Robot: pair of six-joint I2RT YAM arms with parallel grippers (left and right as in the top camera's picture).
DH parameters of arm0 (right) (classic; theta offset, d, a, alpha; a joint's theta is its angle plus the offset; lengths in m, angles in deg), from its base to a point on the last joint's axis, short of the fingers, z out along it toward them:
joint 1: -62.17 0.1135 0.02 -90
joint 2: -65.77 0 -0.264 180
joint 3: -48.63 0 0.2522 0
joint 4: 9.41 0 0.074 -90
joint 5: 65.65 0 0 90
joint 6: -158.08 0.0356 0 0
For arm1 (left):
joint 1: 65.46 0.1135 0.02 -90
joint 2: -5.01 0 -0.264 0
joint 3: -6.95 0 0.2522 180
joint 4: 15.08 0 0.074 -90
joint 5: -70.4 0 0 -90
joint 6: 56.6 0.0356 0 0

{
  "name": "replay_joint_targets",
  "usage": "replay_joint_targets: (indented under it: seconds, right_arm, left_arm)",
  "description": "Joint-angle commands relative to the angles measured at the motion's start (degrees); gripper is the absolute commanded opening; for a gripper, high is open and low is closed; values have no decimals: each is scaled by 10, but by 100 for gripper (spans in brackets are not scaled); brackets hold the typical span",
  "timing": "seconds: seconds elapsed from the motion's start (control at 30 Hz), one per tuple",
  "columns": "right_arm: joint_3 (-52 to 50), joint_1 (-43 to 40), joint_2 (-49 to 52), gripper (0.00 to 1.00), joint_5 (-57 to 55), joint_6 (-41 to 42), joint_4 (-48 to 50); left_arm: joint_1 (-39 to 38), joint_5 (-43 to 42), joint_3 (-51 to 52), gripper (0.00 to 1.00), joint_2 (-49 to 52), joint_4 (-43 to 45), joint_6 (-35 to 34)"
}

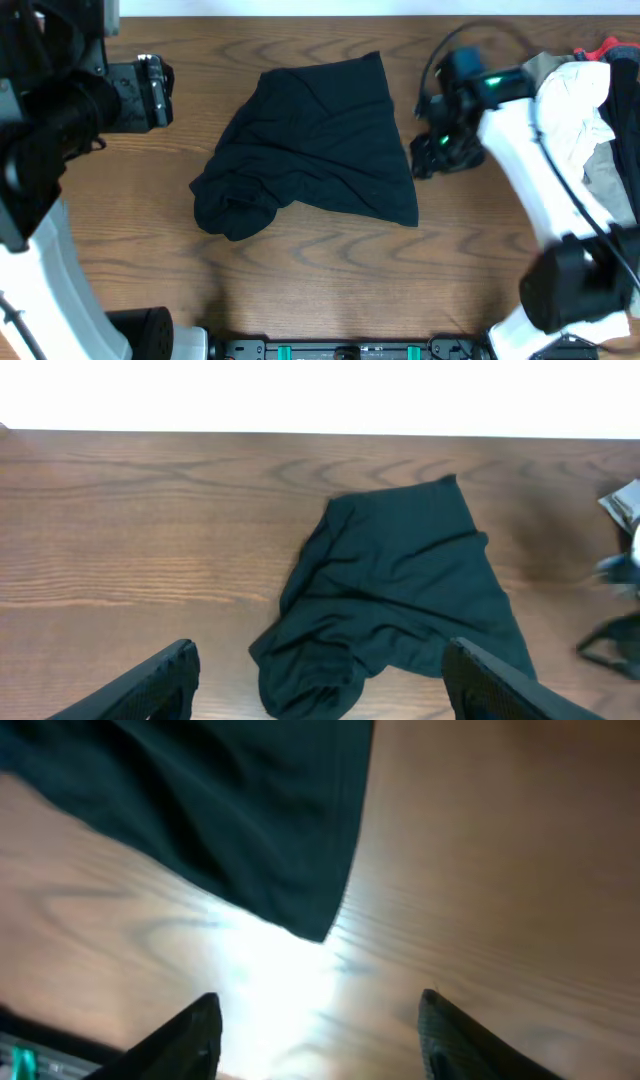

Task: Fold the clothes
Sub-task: 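Reach both grippers to the shirt's left and right edges and grasp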

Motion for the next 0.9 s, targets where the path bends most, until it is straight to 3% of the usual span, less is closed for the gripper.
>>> replay_joint_targets:
  seconds: [0.0,0.3,0.5,0.63,0.7,0.87]
  right_arm:
    - [-77,12,19,62,24,62,50]
    - [-217,38,26,62,77,120,203]
    - [-269,46,26,32,58,165,245]
    - [-270,40,23,8,-54,175,211]
    - [-264,31,21,1,-116,176,179]
    - [-238,-6,9,1,-302,214,82]
  left_arm:
    - [0,7,1,80,-33,-45,-12]
    - [0,7,1,82,-55,-45,-27]
    - [0,7,1,82,-53,-45,-27]
    - [0,7,1,82,-53,-45,-27]
    - [0,7,1,82,-52,-45,-27]
    - [0,7,17,82,-52,-45,-27]
